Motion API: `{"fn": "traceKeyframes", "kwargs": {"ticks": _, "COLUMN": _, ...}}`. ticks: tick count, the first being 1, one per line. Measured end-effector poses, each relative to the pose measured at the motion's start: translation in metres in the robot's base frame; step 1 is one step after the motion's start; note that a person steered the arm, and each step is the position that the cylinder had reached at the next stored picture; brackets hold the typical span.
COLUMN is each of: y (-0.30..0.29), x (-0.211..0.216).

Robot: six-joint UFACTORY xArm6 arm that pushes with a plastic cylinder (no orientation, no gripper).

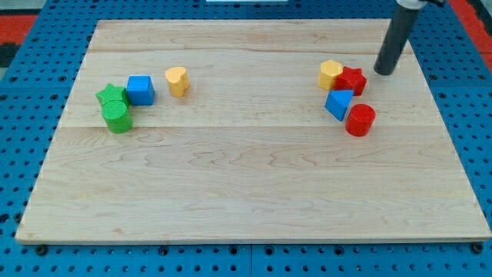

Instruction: Move the red star into the red circle

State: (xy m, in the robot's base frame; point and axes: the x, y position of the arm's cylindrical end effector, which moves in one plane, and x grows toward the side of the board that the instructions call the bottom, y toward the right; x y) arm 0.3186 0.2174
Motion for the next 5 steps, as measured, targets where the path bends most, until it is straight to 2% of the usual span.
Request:
{"fn": "traceKeyframes", "kwargs": {"ticks": 1, "y": -0.0360, "x": -0.0173}}
{"fn": "traceKeyframes", "kwargs": {"ticks": 5, "y": -0.0446, "x": -0.0211}}
